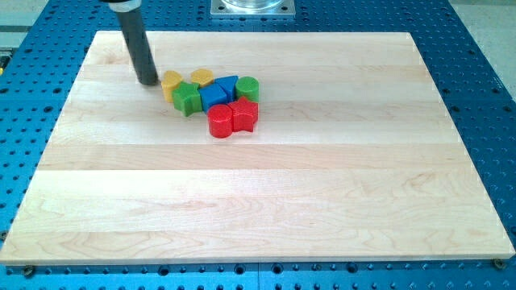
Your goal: Move the heart into the triangle
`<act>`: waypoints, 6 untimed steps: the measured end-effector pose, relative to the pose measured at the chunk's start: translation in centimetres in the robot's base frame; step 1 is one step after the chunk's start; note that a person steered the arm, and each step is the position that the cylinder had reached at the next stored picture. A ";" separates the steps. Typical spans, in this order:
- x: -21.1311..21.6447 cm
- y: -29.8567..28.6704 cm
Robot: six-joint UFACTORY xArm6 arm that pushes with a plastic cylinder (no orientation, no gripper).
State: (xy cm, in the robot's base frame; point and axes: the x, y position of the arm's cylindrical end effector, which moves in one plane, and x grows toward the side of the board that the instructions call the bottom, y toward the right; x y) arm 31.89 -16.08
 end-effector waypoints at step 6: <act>0.3 7.5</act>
